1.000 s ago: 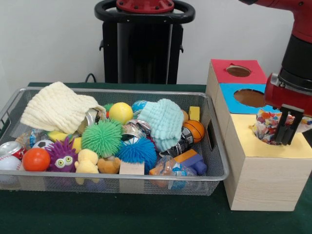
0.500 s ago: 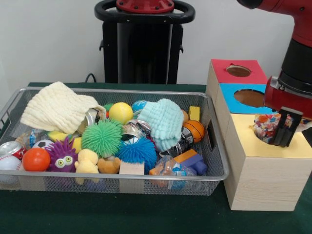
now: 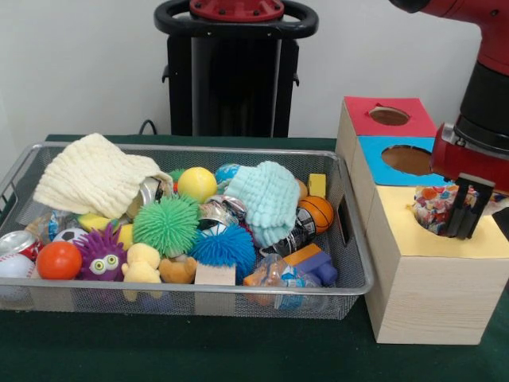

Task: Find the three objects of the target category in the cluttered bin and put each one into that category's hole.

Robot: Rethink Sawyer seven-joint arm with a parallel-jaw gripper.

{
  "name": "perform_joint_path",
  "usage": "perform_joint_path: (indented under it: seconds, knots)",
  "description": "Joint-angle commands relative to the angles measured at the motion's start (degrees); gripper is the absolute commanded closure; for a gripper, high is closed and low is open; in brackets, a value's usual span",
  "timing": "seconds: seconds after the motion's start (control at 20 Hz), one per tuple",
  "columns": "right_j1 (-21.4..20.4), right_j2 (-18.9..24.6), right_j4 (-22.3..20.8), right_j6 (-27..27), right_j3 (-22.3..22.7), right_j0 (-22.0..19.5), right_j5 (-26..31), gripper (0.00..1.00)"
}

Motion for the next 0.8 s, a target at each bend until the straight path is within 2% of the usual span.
perform_joint_path:
  seconds: [0.05, 0.6, 0.8]
  knots:
    - [-0.2, 2.6, -5.1, 4.0, 9.9, -0.9, 2.0, 1.00]
    - [-3.4, 2.9, -6.6, 1.2, 13.0, -2.1, 2.9, 1.00]
    - [-3.7, 3.6, -7.7, 1.6, 14.0, -2.5, 1.5, 1.00]
